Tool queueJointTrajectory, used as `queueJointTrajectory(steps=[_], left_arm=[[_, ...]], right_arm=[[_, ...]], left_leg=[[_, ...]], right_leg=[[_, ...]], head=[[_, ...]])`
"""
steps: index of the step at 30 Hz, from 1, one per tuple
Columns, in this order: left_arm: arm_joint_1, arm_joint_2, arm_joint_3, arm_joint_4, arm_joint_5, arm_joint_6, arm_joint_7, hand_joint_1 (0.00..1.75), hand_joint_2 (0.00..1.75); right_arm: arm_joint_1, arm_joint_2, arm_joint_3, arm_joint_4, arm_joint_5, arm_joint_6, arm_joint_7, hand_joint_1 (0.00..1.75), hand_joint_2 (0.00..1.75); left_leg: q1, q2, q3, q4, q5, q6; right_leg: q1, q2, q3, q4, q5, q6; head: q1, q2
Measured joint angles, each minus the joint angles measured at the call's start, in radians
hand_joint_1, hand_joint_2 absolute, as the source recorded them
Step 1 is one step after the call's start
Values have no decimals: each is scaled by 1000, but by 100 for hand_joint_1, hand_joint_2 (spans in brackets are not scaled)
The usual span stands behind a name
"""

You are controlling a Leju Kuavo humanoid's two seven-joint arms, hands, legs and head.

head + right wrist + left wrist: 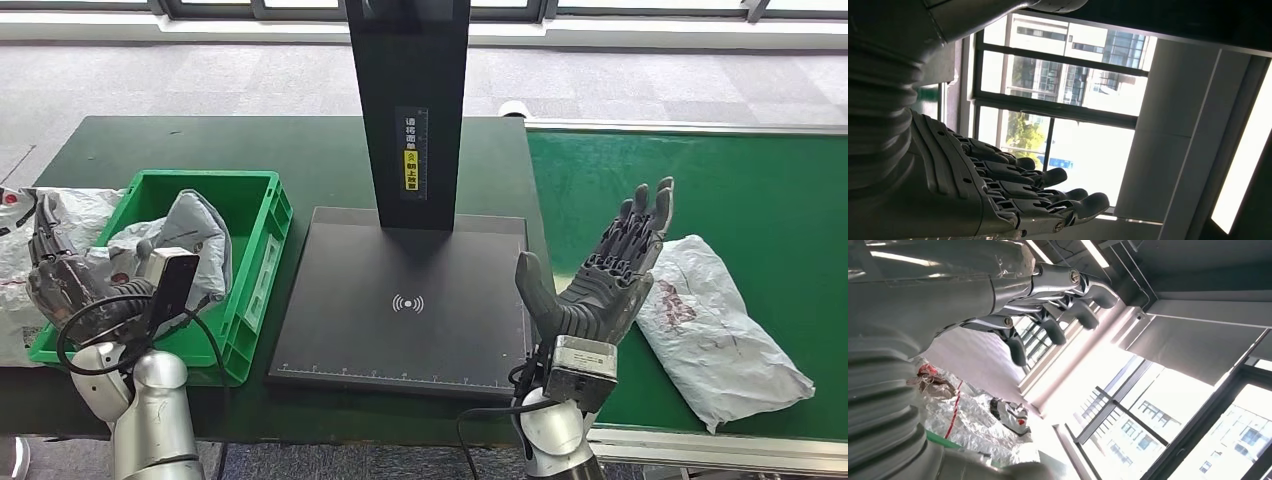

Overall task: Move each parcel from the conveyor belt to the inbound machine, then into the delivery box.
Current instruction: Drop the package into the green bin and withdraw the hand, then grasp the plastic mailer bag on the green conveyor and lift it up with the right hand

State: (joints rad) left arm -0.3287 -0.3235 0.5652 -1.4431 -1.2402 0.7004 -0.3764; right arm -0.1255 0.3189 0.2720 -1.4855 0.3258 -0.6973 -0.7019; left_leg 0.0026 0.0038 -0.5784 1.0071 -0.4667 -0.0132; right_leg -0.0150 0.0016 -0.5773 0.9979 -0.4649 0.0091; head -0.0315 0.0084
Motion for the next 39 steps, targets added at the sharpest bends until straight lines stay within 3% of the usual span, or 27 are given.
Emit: queueJointTrajectory(steps=[8, 16, 25, 29, 35, 37, 39], left_arm=[[-6, -4, 25, 12, 14, 0, -30, 0, 175], [-3, -12, 49, -56, 162, 0, -125, 0, 175], [18, -20, 49, -122, 274, 0, -166, 0, 175], [71, -25, -36, -127, 500, 0, -211, 0, 175], [105, -18, -173, -136, 571, -9, -213, 0, 175], [123, -12, -206, -142, 659, -67, -224, 0, 175], [159, -3, -263, -160, 807, -187, -250, 0, 175]], right_arm=[[0, 0, 0, 4, 0, 0, 0, 0, 175], [0, 0, 0, 15, 1, 0, 0, 0, 175], [0, 0, 0, 23, 19, 0, 0, 0, 175], [1, 0, -19, 46, 116, 0, 1, 0, 175], [3, 0, -48, 88, 166, 0, 12, 0, 175], [4, 0, -63, 95, 267, 0, 61, 0, 175], [7, 0, -101, 102, 459, 0, 157, 0, 175]], left_leg=[[0, 0, 0, 0, 0, 0], [0, 0, 0, 0, 0, 0], [0, 0, 0, 0, 0, 0], [0, 0, 0, 0, 0, 0], [0, -2, -1, 0, 0, 0], [0, -2, -1, 0, 0, 0], [0, -2, -1, 0, 0, 0]], right_leg=[[0, 0, 0, 0, 0, 0], [0, 0, 0, 0, 0, 0], [0, 0, 0, 0, 0, 0], [0, 0, 0, 0, 0, 0], [0, -2, 0, 0, 0, 0], [0, -2, 0, 0, 0, 0], [0, -2, 0, 0, 0, 0]], head=[[0, 0], [0, 0], [0, 0], [0, 0], [0, 0], [0, 0], [0, 0]])
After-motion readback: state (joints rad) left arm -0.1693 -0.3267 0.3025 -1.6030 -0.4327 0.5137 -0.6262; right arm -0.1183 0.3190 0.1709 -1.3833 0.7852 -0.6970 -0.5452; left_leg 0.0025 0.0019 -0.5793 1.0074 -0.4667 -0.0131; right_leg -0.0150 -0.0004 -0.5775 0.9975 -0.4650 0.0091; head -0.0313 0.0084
